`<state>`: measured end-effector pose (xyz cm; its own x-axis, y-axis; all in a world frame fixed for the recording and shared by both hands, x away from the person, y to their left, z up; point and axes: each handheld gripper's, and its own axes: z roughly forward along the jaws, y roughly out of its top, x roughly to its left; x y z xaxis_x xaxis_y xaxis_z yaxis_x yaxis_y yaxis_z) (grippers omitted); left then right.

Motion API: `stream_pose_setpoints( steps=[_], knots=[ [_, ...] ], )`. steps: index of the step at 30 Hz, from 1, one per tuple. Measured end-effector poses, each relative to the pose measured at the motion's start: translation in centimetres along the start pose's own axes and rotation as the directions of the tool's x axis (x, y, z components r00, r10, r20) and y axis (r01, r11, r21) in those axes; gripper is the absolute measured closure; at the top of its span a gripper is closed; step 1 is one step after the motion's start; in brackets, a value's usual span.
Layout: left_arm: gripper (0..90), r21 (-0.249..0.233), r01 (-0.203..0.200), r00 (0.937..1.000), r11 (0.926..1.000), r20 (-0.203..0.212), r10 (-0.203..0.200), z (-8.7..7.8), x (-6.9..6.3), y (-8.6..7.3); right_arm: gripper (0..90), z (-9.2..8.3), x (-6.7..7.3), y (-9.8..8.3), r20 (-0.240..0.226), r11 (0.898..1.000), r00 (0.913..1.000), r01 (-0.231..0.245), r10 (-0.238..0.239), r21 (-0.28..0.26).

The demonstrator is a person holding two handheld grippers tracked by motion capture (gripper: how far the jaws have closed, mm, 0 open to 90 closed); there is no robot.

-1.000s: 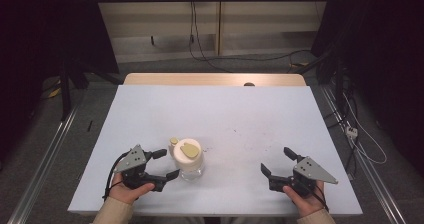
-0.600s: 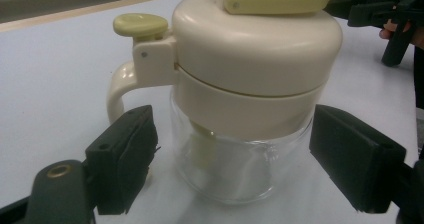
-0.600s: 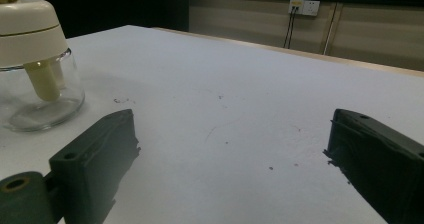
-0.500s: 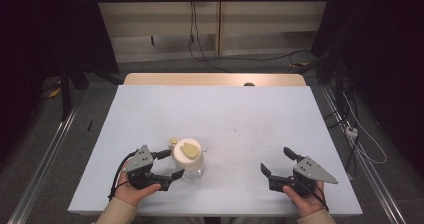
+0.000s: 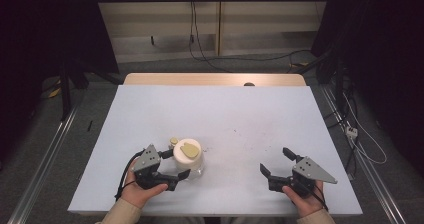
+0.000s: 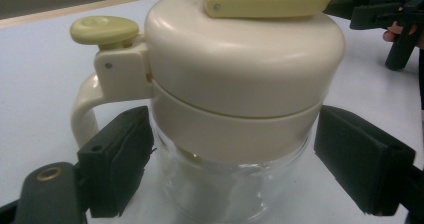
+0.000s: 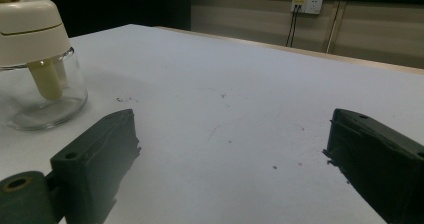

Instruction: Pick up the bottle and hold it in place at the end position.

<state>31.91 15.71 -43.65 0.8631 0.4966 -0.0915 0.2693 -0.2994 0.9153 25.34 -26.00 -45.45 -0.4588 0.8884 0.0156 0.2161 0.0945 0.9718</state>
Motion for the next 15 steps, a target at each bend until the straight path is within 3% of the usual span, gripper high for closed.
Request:
stream_pose_setpoints(
  steps=[15],
  knots=[
    [6.4, -0.003, 0.013, 0.9987, 0.9999, -0.049, -0.013, 2.0, -0.7, 0.5, 5.4, 0.0, 0.0, 0.0, -0.002, 1.0, 1.0, -0.002, 0.002, -0.001]
  ],
)
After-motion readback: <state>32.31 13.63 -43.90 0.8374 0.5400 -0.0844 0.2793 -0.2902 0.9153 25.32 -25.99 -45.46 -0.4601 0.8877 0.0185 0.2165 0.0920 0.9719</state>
